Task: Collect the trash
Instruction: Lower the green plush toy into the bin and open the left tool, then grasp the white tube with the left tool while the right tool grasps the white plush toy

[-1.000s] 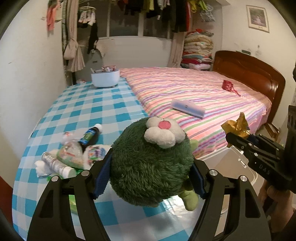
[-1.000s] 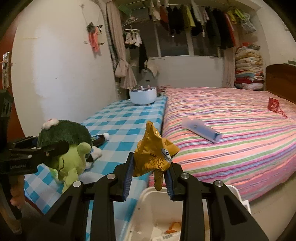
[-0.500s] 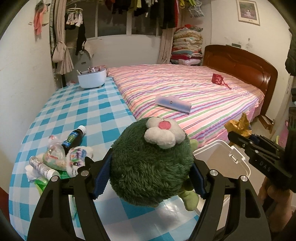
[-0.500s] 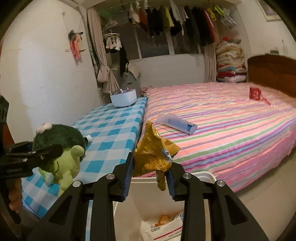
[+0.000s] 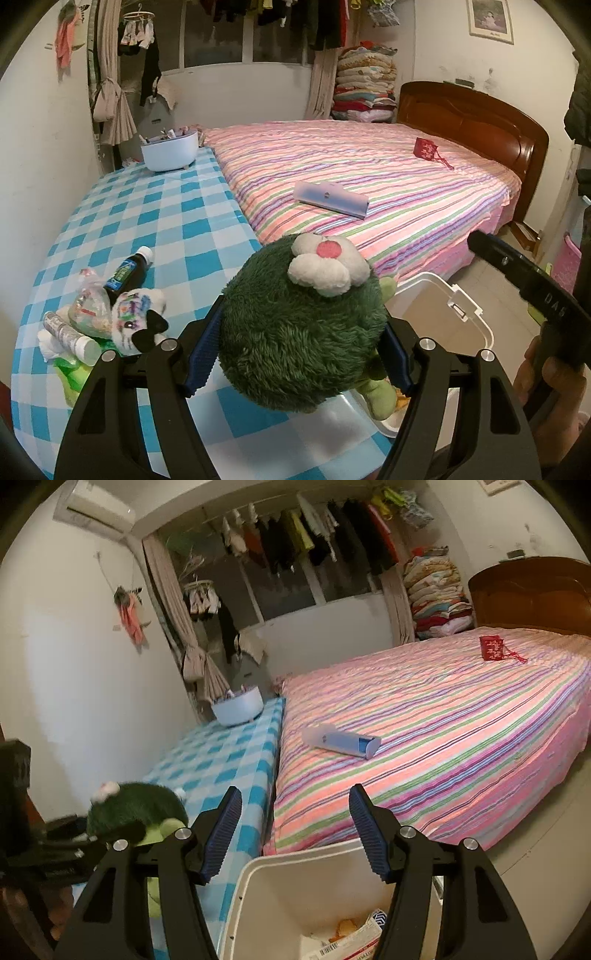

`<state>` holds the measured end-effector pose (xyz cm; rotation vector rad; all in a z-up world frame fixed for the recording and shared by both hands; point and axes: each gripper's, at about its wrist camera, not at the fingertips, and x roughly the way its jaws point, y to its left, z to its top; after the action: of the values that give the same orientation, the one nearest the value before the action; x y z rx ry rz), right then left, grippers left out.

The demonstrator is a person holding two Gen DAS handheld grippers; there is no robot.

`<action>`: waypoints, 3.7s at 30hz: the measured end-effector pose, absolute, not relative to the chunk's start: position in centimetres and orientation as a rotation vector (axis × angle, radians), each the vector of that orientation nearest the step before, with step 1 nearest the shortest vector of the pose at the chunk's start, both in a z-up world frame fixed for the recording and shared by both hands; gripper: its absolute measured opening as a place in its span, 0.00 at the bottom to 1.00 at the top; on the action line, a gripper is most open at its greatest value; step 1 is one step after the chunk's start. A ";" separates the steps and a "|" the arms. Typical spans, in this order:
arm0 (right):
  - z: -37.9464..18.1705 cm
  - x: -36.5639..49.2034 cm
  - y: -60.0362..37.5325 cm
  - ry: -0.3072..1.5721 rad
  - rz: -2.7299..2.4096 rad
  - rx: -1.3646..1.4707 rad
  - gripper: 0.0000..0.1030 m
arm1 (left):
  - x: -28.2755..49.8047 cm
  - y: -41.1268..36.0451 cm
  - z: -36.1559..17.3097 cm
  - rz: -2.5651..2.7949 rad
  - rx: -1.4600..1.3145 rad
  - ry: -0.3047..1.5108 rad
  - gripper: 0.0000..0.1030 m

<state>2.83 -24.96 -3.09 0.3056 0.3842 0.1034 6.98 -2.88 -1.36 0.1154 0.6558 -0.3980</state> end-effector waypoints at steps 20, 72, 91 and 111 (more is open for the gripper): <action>-1.9 0.9 -27.0 0.258 0.039 0.363 0.57 | 7.2 -8.6 -4.0 -0.524 0.107 0.728 0.73; -4.9 7.6 -14.7 0.416 0.313 0.248 0.61 | 15.0 21.8 -4.6 0.163 -0.594 0.783 0.83; -5.8 9.5 -11.7 0.470 0.375 0.273 0.61 | 17.5 25.1 -8.5 0.142 -0.731 0.896 0.28; -9.3 17.0 0.9 0.691 0.600 0.166 0.61 | 14.5 26.6 -6.0 0.125 -0.686 0.809 0.28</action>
<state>17.05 0.92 -9.33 0.1662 0.6909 0.5998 14.49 26.58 -6.03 -0.6864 0.8087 0.1245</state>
